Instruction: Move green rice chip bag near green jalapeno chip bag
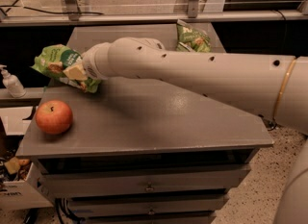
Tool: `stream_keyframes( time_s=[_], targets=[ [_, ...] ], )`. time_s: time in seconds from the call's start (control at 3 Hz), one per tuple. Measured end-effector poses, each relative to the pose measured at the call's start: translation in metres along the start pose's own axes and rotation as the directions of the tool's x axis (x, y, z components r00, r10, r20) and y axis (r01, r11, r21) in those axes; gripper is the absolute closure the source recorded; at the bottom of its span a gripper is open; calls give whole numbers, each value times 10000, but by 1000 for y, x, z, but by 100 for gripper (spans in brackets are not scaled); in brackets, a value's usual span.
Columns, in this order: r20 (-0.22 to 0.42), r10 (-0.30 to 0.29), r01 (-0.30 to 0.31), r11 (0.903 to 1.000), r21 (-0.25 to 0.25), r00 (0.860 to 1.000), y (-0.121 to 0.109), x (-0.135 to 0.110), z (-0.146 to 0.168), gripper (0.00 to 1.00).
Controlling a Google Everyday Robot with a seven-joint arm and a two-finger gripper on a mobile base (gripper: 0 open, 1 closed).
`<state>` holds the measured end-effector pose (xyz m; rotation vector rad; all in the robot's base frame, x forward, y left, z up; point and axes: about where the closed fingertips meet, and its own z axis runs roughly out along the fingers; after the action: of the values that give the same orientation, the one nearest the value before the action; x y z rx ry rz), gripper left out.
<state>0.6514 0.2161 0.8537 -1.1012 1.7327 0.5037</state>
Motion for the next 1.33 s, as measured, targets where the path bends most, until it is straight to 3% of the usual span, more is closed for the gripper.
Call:
stream_keyframes(
  time_s=[0.33, 0.67, 1.0, 1.33],
  targets=[
    [-87, 35, -29, 9977, 675, 10000, -24, 4, -33, 100],
    [-558, 168, -72, 9858, 1680, 9983, -58, 23, -84, 100],
    [-1190, 449, -118, 9641, 2653, 9919, -91, 50, -139, 100],
    [-1822, 991, -251, 9286, 3703, 9782, -120, 81, -199, 100]
  ],
)
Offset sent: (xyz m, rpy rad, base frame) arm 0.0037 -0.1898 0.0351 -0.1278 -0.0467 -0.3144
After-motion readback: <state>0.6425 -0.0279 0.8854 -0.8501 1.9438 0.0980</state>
